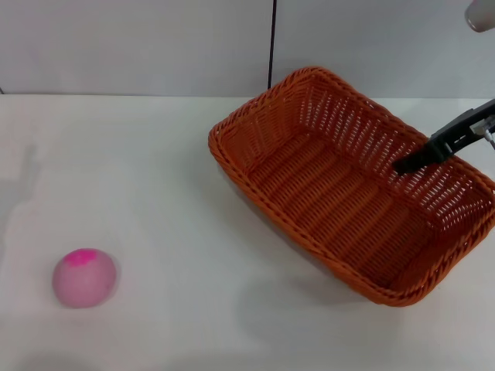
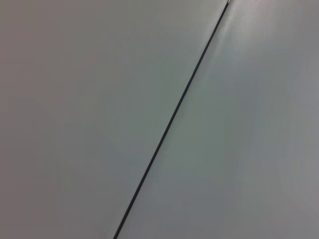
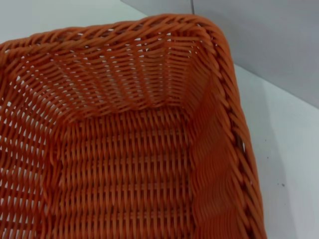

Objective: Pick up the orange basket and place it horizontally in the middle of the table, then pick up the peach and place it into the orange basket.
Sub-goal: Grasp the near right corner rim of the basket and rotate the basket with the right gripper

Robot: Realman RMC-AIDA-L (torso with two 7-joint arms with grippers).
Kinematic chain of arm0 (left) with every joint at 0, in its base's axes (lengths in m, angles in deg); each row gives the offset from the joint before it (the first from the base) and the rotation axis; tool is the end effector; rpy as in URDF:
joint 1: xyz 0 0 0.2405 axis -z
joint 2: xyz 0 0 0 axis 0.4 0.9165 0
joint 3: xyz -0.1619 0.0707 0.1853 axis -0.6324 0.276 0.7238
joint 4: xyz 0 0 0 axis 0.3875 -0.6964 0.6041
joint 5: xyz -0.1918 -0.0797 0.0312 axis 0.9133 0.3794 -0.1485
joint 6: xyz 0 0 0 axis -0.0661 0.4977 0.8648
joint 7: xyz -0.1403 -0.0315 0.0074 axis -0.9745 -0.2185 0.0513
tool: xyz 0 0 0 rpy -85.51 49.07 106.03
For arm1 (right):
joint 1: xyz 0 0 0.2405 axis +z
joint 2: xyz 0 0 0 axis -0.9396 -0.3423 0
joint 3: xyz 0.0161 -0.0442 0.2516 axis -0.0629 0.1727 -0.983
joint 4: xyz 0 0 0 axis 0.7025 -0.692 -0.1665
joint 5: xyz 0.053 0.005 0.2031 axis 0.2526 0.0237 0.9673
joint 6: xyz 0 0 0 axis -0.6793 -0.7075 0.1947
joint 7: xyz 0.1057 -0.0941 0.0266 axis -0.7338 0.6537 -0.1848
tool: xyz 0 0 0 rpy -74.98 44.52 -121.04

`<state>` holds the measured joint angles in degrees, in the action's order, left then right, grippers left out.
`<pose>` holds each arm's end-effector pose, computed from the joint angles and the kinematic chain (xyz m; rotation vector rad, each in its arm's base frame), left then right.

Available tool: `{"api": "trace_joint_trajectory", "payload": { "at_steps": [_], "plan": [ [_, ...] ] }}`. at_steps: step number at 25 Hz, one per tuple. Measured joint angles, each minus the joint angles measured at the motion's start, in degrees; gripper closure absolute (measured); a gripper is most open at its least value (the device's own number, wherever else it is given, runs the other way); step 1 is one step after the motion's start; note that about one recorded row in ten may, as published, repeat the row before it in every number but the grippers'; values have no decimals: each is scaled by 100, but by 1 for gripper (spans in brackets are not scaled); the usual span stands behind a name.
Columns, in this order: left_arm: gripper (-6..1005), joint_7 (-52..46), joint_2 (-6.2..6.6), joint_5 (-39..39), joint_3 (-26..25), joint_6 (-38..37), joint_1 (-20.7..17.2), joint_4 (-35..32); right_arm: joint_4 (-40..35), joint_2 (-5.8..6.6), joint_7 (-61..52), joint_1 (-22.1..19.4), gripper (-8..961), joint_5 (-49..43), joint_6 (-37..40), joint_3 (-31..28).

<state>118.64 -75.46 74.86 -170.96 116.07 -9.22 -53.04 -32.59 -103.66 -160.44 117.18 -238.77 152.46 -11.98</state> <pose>-0.3416 0.2317 0.0629 -1.2534 -0.5212 -1.3563 0.2254 0.4101 0.0314 -2.5962 1.0303 -0.3104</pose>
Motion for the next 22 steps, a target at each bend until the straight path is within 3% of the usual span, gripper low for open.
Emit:
{"api": "trace_joint_trajectory", "payload": {
  "at_steps": [4, 8, 17, 22],
  "plan": [
    [278, -2, 0, -2, 0, -37, 4, -7, -46, -9, 36, -13, 275, -23, 31, 14],
    [277, -5, 0, -5, 0, -60, 2, -8, -58, -10, 45, -22, 485, -25, 32, 41],
    [277, -13, 0, -19, 0, -92, 5, -9, -267, -10, 50, -127, 790, 106, 171, -8],
    [277, -16, 0, -8, 0, -140, 3, -9, -853, -12, 54, -433, 791, 750, 330, -59]
  ]
}}
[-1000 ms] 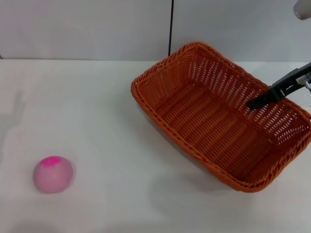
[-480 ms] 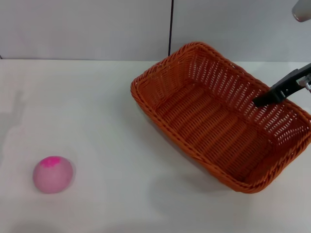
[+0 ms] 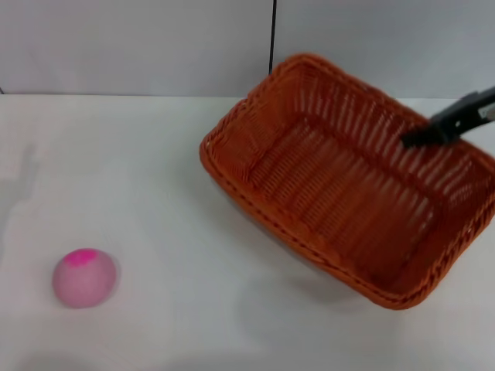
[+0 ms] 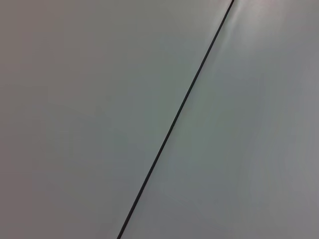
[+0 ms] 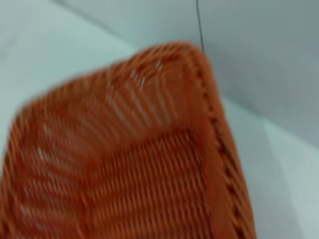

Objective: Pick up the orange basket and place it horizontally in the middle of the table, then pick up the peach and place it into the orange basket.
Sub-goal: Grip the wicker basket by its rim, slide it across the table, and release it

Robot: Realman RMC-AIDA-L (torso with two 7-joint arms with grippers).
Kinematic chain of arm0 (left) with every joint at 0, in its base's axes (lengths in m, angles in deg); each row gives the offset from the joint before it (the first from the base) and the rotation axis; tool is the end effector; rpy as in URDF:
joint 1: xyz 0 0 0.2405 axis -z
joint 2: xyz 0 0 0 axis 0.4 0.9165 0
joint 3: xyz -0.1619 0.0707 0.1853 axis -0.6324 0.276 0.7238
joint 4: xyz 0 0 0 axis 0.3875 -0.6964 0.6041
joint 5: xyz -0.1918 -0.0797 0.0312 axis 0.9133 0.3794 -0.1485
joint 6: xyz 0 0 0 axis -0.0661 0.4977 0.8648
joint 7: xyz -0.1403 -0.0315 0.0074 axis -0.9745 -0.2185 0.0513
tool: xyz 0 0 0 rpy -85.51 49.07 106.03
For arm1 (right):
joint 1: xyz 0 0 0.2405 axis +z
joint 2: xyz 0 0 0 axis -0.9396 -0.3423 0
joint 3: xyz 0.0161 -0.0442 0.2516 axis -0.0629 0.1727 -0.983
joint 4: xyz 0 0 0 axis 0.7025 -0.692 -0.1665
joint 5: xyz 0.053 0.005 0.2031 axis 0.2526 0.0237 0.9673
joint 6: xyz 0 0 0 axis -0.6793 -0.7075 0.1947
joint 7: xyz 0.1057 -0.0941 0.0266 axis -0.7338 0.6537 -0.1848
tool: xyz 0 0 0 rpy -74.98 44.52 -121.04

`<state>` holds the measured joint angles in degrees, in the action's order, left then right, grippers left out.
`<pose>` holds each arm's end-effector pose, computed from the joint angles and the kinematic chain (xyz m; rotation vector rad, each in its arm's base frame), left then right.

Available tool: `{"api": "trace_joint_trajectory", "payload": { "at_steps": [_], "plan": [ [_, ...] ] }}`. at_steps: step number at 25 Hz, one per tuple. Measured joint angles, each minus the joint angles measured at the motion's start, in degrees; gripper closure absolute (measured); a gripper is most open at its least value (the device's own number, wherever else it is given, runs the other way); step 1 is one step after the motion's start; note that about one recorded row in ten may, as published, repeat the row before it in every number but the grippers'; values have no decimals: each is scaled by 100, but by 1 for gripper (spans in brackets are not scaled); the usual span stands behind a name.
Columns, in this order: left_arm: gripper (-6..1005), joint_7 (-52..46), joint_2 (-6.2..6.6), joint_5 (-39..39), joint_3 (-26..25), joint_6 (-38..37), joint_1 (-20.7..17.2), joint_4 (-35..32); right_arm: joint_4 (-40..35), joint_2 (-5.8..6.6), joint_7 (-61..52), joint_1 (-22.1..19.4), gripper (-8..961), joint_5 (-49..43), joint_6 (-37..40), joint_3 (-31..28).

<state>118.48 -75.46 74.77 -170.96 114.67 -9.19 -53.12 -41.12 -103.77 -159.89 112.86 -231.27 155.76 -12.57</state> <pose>-0.3443 0.2333 0.0611 -1.2547 -0.5473 -1.3414 0.2143 0.4033 0.0504 -2.6082 0.9958 -0.1239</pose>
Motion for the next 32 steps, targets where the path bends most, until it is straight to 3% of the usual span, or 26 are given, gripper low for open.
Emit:
{"api": "trace_joint_trajectory", "payload": {
  "at_steps": [7, 12, 17, 24, 28, 32],
  "plan": [
    [277, 0, 0, 20, -25, -6, -1, 0, -827, 88, 232, -506, 796, 1394, 130, -223],
    [277, 0, 0, 19, -34, -6, -11, 0, -1016, 196, 881, -478, 800, 1786, 751, -789],
    [277, 0, 0, 17, -42, -5, -8, 0, -997, 399, 2016, -215, 793, 1835, 1564, -1168],
    [278, 0, 0, 14, -30, -5, 59, 1, -404, 597, 2941, 398, 783, 1468, 1970, -795],
    [278, 0, 0, -21, -2, -5, 73, 1, 90, 622, 3140, 738, 778, 1272, 1761, -558],
    [278, -56, 0, -31, 8, 7, 78, -41, 575, 548, 3285, 1015, 772, 968, 1337, -526]
  ]
}}
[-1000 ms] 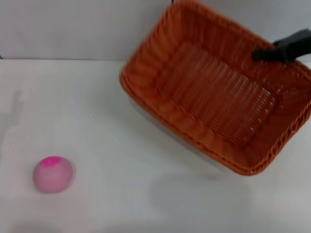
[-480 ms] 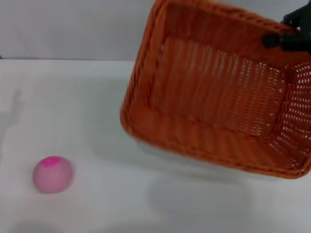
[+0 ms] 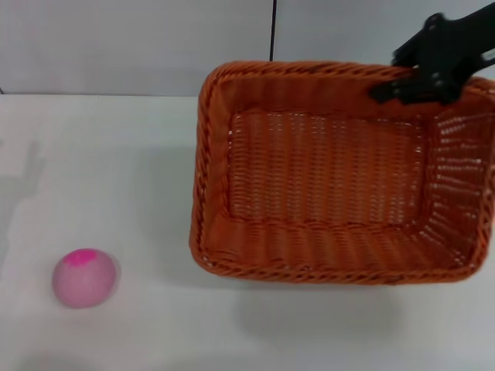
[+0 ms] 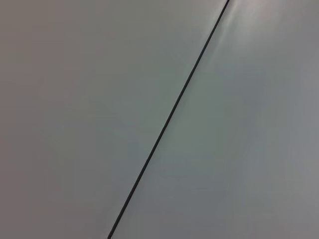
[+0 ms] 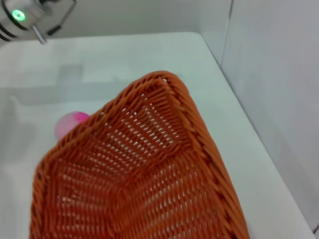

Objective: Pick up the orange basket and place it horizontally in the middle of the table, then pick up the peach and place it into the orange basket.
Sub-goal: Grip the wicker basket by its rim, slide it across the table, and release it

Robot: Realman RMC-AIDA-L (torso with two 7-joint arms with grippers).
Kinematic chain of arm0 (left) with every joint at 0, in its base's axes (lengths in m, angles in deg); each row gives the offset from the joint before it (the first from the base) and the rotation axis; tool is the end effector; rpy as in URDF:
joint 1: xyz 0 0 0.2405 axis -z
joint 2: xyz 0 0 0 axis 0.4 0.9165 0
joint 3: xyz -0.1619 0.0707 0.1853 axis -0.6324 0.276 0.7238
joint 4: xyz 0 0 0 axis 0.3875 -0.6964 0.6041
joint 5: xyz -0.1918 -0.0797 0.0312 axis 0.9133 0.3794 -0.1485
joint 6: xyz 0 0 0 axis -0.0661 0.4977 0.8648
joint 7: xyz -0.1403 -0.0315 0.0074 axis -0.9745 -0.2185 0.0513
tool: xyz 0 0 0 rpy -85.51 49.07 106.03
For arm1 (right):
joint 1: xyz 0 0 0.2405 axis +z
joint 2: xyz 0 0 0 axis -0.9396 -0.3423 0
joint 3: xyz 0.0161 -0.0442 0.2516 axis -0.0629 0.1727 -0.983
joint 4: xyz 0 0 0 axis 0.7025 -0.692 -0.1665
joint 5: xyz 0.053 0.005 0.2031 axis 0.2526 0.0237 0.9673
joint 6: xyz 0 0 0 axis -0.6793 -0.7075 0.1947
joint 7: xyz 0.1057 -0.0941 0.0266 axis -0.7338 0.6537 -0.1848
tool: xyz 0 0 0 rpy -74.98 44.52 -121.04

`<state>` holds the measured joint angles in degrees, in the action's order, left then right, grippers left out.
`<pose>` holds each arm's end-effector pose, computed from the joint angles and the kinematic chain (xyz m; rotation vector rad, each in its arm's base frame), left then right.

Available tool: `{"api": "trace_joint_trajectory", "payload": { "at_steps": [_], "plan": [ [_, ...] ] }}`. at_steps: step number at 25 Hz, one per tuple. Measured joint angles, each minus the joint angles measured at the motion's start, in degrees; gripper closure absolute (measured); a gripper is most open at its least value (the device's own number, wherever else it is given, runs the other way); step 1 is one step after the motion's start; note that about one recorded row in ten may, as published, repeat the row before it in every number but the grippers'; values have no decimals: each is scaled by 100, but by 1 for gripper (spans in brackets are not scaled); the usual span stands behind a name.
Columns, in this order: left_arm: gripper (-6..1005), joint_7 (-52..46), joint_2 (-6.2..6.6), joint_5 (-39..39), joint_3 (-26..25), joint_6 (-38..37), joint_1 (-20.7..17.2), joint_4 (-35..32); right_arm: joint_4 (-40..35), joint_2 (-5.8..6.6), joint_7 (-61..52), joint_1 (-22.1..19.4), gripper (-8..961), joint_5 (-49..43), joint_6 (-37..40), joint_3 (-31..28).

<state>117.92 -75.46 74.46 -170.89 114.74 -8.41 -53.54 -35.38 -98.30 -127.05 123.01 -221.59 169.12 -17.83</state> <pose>-0.3415 0.2370 0.0595 -1.2658 -0.5538 -1.3582 0.1452 0.4134 0.0775 -3.0041 0.1080 0.0239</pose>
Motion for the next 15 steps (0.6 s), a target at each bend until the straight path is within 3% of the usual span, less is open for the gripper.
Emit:
{"api": "trace_joint_trajectory", "payload": {
  "at_steps": [7, 15],
  "plan": [
    [278, -106, 0, -5, 10, 0, -3, -22, 771, -172, 139, 171, 762, -107, -993, 553],
    [278, -114, 0, -4, 164, 18, 3, -107, 982, -303, 277, 279, 751, -119, -1243, 783]
  ]
}}
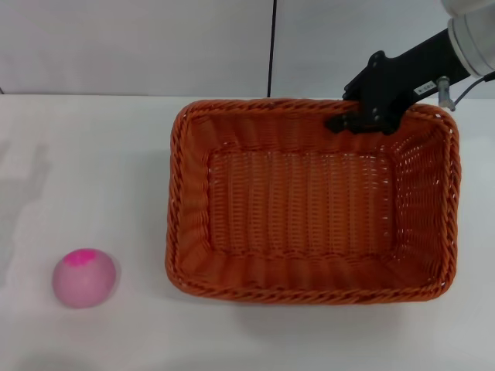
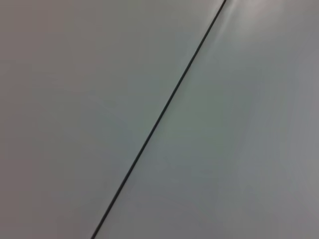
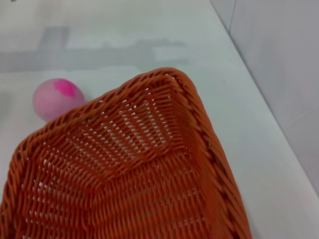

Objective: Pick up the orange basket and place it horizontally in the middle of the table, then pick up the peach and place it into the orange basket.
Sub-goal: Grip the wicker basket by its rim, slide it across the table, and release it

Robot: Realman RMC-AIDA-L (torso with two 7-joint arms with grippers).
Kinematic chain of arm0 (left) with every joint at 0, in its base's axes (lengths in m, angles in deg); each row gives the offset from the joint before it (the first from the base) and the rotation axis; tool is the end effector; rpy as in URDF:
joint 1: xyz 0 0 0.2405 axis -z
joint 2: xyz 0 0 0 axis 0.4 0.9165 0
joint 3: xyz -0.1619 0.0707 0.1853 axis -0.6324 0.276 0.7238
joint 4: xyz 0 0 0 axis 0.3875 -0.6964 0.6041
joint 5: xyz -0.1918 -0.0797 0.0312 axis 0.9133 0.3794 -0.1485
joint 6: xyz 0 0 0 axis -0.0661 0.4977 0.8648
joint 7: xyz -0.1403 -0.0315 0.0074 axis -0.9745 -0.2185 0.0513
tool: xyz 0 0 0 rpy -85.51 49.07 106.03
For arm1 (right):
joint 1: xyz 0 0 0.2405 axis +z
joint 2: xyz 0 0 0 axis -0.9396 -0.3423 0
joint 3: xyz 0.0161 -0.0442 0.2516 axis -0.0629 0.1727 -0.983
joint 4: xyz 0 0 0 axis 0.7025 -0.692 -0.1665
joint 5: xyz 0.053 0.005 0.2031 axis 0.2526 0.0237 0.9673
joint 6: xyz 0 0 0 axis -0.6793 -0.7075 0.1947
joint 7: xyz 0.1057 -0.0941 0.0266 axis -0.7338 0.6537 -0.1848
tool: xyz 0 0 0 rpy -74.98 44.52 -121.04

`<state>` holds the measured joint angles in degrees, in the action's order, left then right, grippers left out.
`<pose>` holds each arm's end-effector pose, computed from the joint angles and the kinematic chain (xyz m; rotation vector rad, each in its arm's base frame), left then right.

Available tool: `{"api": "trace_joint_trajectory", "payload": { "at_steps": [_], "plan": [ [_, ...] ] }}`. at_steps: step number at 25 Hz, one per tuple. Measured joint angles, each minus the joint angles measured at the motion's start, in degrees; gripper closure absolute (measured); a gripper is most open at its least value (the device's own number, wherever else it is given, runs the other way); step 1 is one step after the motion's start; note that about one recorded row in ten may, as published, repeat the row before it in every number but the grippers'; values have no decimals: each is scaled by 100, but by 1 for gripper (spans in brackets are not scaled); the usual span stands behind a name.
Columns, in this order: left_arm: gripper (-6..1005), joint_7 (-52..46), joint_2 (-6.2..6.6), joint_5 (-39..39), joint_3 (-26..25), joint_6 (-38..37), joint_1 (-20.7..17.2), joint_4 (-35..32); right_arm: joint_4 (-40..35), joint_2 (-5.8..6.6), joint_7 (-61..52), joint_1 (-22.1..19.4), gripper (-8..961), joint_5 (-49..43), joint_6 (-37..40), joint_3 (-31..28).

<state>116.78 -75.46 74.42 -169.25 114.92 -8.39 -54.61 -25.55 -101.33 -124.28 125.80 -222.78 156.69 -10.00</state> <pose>-0.3415 0.2347 0.0539 -1.2927 -0.5892 -1.3694 0.1479 0.4230 0.0172 -3.0180 0.0701 -0.0934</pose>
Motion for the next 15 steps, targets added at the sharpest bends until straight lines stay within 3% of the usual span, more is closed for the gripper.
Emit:
{"api": "trace_joint_trajectory", "payload": {
  "at_steps": [11, 15],
  "plan": [
    [278, -6, 0, 0, 146, 13, 1, -1, -144, -187, -68, 30, 736, -236, -318, 84],
    [278, -5, 0, 0, 159, 13, 1, 0, -308, -201, -84, -37, 590, -212, -441, 34]
  ]
}}
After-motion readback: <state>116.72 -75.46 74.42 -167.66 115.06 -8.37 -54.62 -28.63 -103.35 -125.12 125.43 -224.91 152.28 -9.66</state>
